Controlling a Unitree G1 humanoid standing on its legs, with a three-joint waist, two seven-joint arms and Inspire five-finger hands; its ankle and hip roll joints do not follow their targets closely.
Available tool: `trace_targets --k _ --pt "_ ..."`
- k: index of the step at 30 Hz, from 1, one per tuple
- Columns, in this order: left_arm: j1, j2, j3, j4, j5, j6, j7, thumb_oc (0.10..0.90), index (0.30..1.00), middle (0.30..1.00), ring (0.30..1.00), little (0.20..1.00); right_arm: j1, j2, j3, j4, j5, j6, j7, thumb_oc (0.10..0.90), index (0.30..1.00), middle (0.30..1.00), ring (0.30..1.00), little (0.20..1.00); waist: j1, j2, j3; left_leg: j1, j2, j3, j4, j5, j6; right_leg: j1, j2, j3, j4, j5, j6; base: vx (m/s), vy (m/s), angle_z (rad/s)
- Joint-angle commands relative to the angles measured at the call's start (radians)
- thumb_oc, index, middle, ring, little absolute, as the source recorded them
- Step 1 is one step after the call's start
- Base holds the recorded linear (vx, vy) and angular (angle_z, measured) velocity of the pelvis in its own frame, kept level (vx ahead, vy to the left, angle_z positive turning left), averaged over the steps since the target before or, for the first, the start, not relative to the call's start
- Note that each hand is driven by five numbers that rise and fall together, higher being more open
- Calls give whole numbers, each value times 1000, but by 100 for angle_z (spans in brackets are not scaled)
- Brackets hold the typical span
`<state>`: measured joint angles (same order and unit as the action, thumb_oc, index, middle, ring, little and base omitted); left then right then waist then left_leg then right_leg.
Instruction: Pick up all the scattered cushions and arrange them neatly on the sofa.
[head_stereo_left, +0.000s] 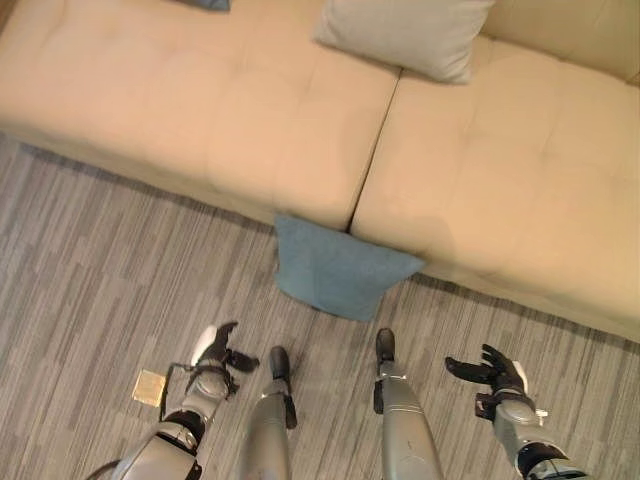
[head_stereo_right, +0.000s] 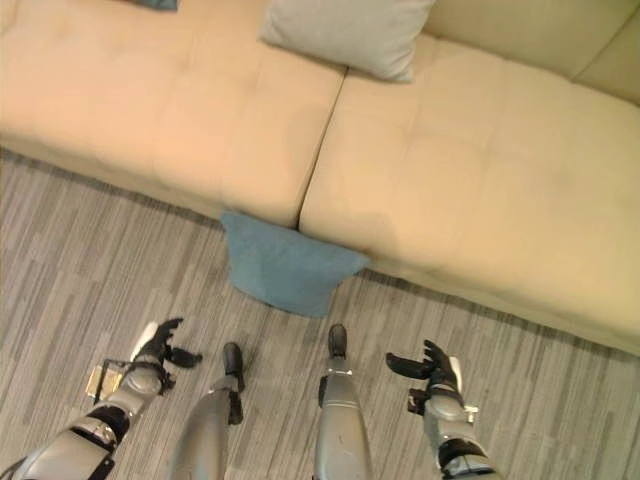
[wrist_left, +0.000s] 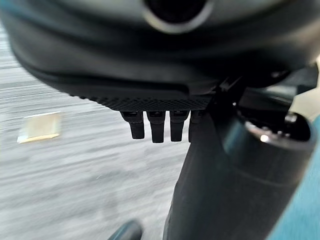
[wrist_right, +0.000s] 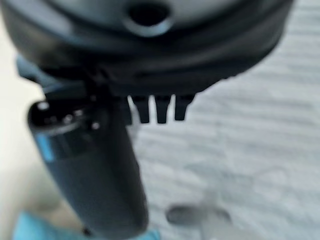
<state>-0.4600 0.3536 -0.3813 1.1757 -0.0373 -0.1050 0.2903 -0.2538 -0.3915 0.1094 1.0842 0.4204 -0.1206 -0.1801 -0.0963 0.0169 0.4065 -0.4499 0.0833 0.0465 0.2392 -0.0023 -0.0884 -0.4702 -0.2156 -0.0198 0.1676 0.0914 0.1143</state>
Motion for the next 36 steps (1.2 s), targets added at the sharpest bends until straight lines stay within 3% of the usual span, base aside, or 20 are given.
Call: trace_targets --k 1,2,5,7,11,12,13,16,17,22,24,26,30,31,33,34,35,36 --pt "-172 110 -41 -83 -78 -63 38 800 900 900 900 900 -104 -26 -6 -69 155 -93 -51 800 900 900 900 900 -6 -11 6 -101 21 -36 28 -58 -41 -68 -32 52 13 -33 52 -238 131 11" --pt "-308 144 -73 -109 -113 -84 65 800 900 900 900 900 -204 -34 4 -55 216 -121 -78 800 900 900 900 900 -8 -7 28 -184 21 -45 35 -43 -47 -138 -39 46 12 -22 57 -272 133 10" --pt "-481 170 -96 -151 -219 -136 95 800 900 900 900 900 -355 -45 33 -45 272 -168 -126 800 900 900 900 900 -10 8 58 -289 27 -62 27 -15 -59 -247 -41 42 19 -9 65 -131 15 17" --pt "-570 173 -102 -160 -278 -171 115 800 900 900 900 900 -445 -28 6 -71 448 -237 -119 800 900 900 900 900 -12 17 71 -354 33 -75 23 -2 -64 -319 -38 42 27 -5 72 -66 8 16" --pt "-605 174 -111 -164 -274 -174 127 800 900 900 900 900 -478 -23 2 -80 484 -263 -115 800 900 900 900 900 -10 19 73 -391 36 -80 26 1 -64 -362 -37 46 35 -3 73 -1 -5 -12" --pt "-709 197 -140 -199 -306 -200 129 800 900 900 900 900 -551 -16 41 -157 491 -327 -140 800 900 900 900 900 -18 35 94 -483 43 -92 25 17 -65 -476 -36 61 60 3 81 16 -10 -14" --pt "-794 211 -170 -185 -309 -203 124 800 900 900 900 900 -601 -9 62 -170 507 -338 -134 800 900 900 900 900 -21 44 75 -565 43 -97 41 17 -65 -569 -37 74 89 1 84 16 -10 -10" --pt "-852 216 -197 -169 -310 -200 117 800 900 900 900 900 -636 5 96 -189 520 -339 -119 800 900 900 900 900 -22 50 70 -605 42 -95 40 20 -64 -619 -36 82 93 6 87 41 7 -12" --pt "-870 215 -199 -151 -332 -198 103 800 900 900 900 900 -652 10 117 -192 505 -332 -120 800 900 900 900 900 -18 53 62 -612 44 -94 43 -7 -65 -636 -30 88 103 -20 94 119 -20 -5" --pt "-998 143 -228 -102 -489 -187 24 800 900 900 900 900 -754 24 278 -185 429 -258 -104 800 900 900 900 900 -21 66 59 -690 36 -96 58 -8 -53 -722 -20 105 118 -19 91 58 -21 -7" --pt "-1002 144 -228 -99 -491 -187 22 800 900 900 900 900 -758 23 278 -182 430 -258 -103 800 900 900 900 900 -21 66 59 -692 36 -95 58 -8 -53 -725 -20 105 118 -19 91 32 -22 -3" --pt "-1076 119 -282 -51 -462 -155 -8 800 900 900 900 900 -848 8 379 -136 380 -192 -89 800 900 900 900 900 -28 70 64 -714 31 -96 50 3 -52 -745 -15 107 107 -12 90 43 -30 -5" --pt "-1077 119 -282 -51 -462 -155 -8 800 900 900 900 900 -849 8 379 -135 380 -192 -89 800 900 900 900 900 -28 70 64 -714 31 -96 49 3 -52 -745 -15 107 107 -12 90 24 -7 -1" --pt "-1116 72 -293 -9 -481 -127 -37 800 900 900 900 900 -961 21 483 -96 349 -143 -58 800 900 900 900 900 -28 66 69 -717 23 -90 15 20 -48 -754 -1 112 67 4 88 91 -50 2" --pt "-1115 54 -283 -45 -534 -146 -43 800 900 900 900 900 -1009 31 557 -95 311 -128 -47 800 900 900 900 900 -32 60 71 -715 22 -86 -4 34 -49 -757 10 115 58 9 83 73 -62 -2" --pt "-1111 37 -284 -57 -555 -147 -53 543 514 514 514 514 -1025 35 580 -103 298 -124 -36 599 599 599 599 599 -32 58 68 -712 22 -85 -11 38 -50 -757 13 114 54 9 80 30 -26 -10" --pt "-1111 37 -284 -57 -555 -147 -53 413 319 319 319 319 -1025 35 580 -103 298 -124 -36 569 554 554 554 554 -32 58 68 -712 22 -85 -12 39 -50 -757 13 114 54 10 80 12 -1 -11" --pt "-1111 37 -284 -57 -555 -147 -53 413 319 319 319 319 -1025 35 580 -103 298 -124 -36 569 554 554 554 554 -32 58 68 -712 22 -85 -12 39 -50 -757 13 114 54 10 80 34 22 -9"
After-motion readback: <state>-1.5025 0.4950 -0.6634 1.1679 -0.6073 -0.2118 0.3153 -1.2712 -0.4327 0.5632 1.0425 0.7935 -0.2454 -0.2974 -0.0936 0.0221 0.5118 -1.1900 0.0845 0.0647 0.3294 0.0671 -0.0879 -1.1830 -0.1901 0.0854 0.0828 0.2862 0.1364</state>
